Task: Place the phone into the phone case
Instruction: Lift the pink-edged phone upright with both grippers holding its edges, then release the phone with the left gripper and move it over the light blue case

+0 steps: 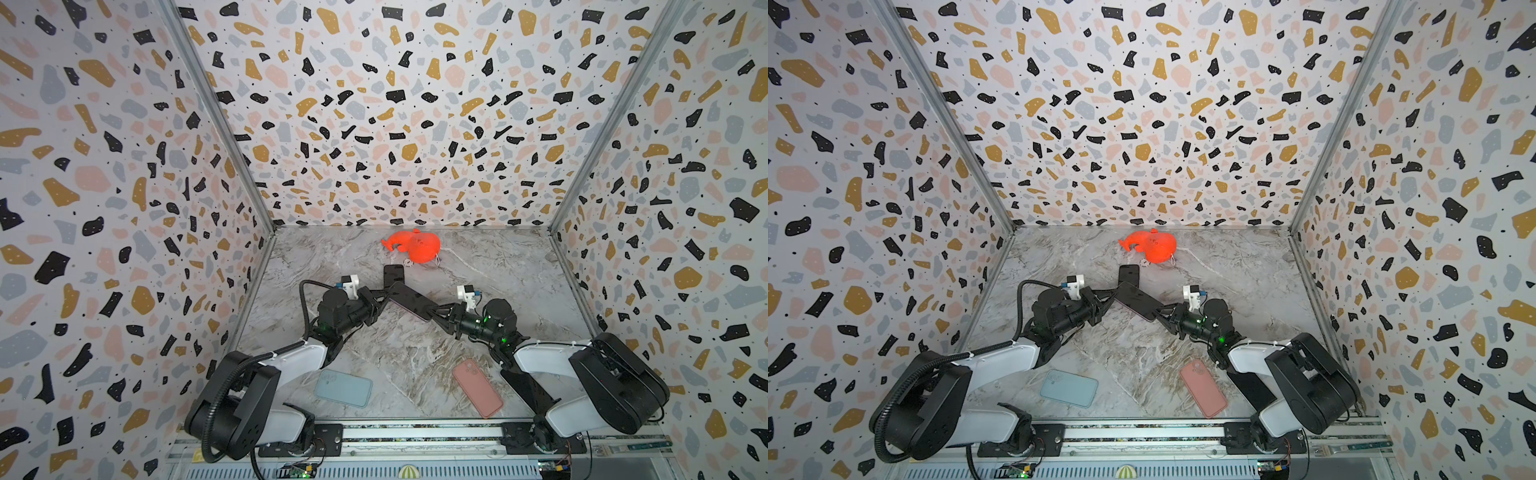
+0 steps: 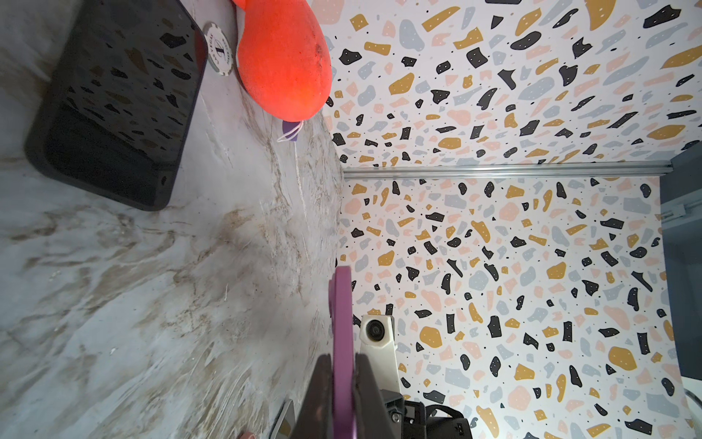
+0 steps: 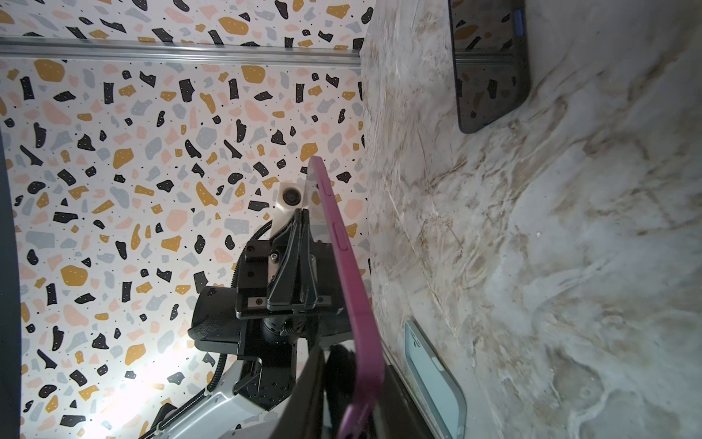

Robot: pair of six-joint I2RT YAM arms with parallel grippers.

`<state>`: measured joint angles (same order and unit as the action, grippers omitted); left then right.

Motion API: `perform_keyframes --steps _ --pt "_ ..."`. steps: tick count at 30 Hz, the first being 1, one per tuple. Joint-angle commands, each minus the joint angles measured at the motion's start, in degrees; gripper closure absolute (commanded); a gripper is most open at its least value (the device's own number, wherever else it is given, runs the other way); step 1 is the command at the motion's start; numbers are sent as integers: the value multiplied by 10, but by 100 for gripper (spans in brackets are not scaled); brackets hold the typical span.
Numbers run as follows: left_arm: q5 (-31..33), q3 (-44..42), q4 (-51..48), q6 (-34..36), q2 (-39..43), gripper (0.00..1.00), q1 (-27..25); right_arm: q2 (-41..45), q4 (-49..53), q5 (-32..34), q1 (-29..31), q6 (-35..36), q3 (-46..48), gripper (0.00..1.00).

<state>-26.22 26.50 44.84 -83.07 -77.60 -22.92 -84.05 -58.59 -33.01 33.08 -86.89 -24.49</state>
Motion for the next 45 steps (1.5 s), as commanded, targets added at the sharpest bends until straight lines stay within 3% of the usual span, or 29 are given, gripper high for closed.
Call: perform_keyframes --steps 1,3,11,17,20,32,38,45 --pt "-6 4 -6 31 4 100 0 13 -37 -7 -4 5 -10 83" --pt "-7 10 -28 45 12 100 -1 13 -39 -11 -6 3 -10 85" --pt "21 25 -193 140 51 61 -1 13 -18 -36 -24 24 -20 97" --pt "64 59 -409 229 73 28 0 27 51 -53 -38 67 -21 100" --pt "86 86 -523 279 76 21 -1 41 89 -56 -43 98 -19 100" --pt "136 92 -735 387 111 17 -5 86 232 -90 -35 210 -36 100" --pt "154 82 -827 375 122 27 -12 96 314 -105 -30 267 -62 100" --pt "161 61 -854 333 160 29 -28 102 328 -108 -31 285 -66 100"
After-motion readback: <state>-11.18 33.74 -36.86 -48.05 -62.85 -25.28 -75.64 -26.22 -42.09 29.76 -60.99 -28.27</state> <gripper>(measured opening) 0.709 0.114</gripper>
